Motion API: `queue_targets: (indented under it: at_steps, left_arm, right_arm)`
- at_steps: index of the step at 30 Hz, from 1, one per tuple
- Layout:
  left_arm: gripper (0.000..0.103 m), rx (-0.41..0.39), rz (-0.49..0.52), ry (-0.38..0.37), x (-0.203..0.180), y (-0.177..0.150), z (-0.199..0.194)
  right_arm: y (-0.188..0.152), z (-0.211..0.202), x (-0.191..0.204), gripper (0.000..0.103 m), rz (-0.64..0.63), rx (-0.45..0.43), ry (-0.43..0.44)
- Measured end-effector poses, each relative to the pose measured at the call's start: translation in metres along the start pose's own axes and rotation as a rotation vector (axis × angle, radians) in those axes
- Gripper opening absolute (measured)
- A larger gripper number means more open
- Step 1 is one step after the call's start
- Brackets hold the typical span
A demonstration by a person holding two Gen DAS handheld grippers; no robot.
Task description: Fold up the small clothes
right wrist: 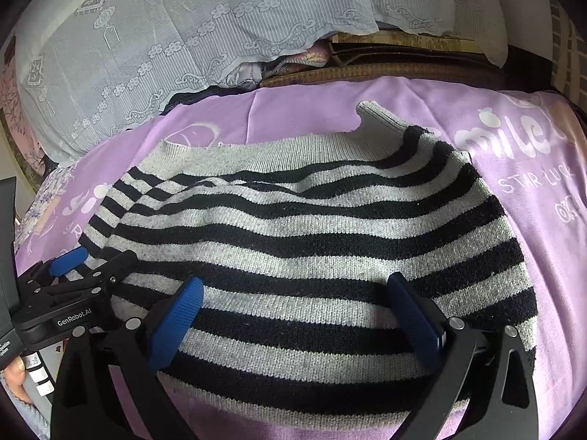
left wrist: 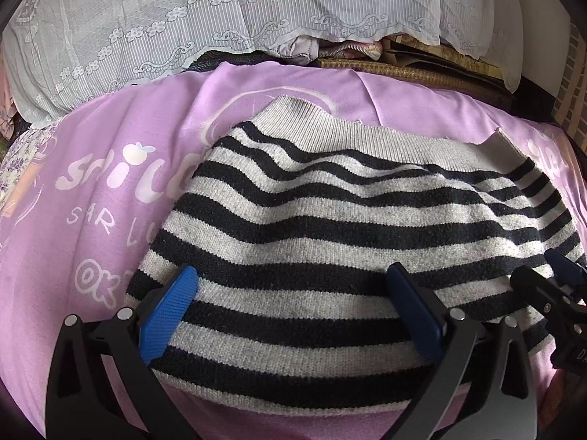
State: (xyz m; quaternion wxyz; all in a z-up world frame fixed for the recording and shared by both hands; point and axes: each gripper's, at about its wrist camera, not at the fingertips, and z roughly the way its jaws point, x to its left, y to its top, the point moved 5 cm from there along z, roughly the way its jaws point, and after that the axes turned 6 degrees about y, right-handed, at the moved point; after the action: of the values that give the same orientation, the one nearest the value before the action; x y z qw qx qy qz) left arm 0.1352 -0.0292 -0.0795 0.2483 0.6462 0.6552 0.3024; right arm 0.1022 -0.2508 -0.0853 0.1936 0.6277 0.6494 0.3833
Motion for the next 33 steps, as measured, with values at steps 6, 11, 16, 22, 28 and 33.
queue_targets:
  at_steps: [6, 11, 16, 22, 28, 33]
  left_arm:
    - [0.099, -0.002, -0.008, -0.015, 0.001, -0.001, -0.001]
    - [0.099, -0.01, -0.015, -0.027, 0.005, -0.003, -0.009]
    - [0.099, -0.099, -0.108, -0.051, 0.026, 0.006, -0.035]
    - [0.099, 0.099, -0.154, -0.031, 0.042, -0.003, 0.012]
    - [0.099, 0.077, -0.149, -0.02, 0.042, -0.001, 0.008]
    - [0.099, 0.065, -0.152, -0.007, 0.042, 0.001, 0.002]
  right_arm:
    - [-0.001, -0.004, 0.004, 0.1, 0.015, -0.011, 0.017]
    - [-0.005, -0.015, 0.004, 0.1, 0.036, -0.046, 0.062]
    - [-0.005, -0.05, -0.002, 0.099, 0.066, -0.16, 0.076]
    - [-0.004, -0.041, -0.053, 0.1, 0.272, -0.105, 0.164]
    - [-0.003, -0.047, -0.053, 0.099, 0.293, -0.126, 0.195]
    - [-0.007, -0.069, -0.063, 0.099, 0.371, -0.155, 0.256]
